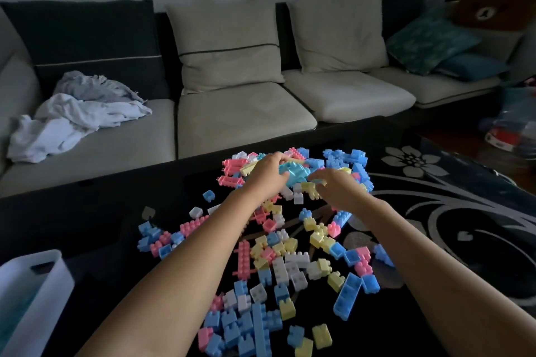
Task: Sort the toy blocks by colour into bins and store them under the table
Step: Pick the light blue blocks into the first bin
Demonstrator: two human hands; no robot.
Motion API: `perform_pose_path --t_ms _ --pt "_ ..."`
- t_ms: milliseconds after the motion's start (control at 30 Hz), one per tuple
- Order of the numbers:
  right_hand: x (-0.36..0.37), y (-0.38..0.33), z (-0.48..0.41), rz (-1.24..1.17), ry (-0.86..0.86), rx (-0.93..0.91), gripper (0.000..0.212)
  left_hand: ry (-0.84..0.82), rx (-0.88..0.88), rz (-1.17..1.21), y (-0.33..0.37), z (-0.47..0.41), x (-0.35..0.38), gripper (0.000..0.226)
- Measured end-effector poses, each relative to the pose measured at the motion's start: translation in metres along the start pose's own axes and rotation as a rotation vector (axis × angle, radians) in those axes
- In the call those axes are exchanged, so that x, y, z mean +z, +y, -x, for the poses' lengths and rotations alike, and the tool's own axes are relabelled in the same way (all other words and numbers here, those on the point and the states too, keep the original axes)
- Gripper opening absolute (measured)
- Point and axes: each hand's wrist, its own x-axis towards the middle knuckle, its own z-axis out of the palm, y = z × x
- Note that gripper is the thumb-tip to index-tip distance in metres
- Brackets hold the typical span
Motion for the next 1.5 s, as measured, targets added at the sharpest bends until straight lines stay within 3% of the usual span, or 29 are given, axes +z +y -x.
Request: perform_pose_path --t_ms 100,300,500,667,867,1067,1133,1233,1367,1500 --pt "0.010 -0.001 0.001 0.062 -0.027 -0.059 0.049 -0.010 0.013 -0.024 -0.001 -0.017 0.014 0.041" --pt "0.004 0.007 0.012 0.147 -0.107 -0.118 0.036 0.021 0.035 -0.123 -0.006 -0.031 0.033 0.047" --pt "0.000 0.015 -0.008 0.149 0.072 -0.065 0.024 -0.046 -0.002 -0.108 -0.019 -0.012 0.032 0.041" --pt "0.010 0.012 -0.032 0.227 0.019 -0.058 0.027 -0.091 -0.051 0.007 -0.023 0.015 0.019 0.041" --pt "0.012 0.007 -0.035 0.305 0.016 -0.004 0.022 -0.012 -0.237 0.329 -0.032 0.026 0.002 0.041" --pt "0.017 0.016 -0.018 0.370 0.023 -0.058 0.027 -0.006 -0.555 1.293 -0.035 0.025 -0.021 0.025" --pt "0.016 0.019 -0.019 0.340 0.029 -0.073 0.031 -0.041 -0.587 1.468 -0.037 0.027 -0.026 0.024" --pt "0.012 0.017 -0.020 0.321 0.033 -0.045 0.030 -0.039 -0.621 1.469 -0.035 0.033 -0.028 0.030" --pt "0.012 0.015 -0.016 0.342 0.074 -0.022 0.012 -0.030 -0.593 1.344 -0.034 0.039 -0.030 0.037" --pt "0.003 0.012 -0.014 0.293 -0.016 -0.041 0.023 -0.024 -0.587 1.320 -0.035 0.044 -0.035 0.037"
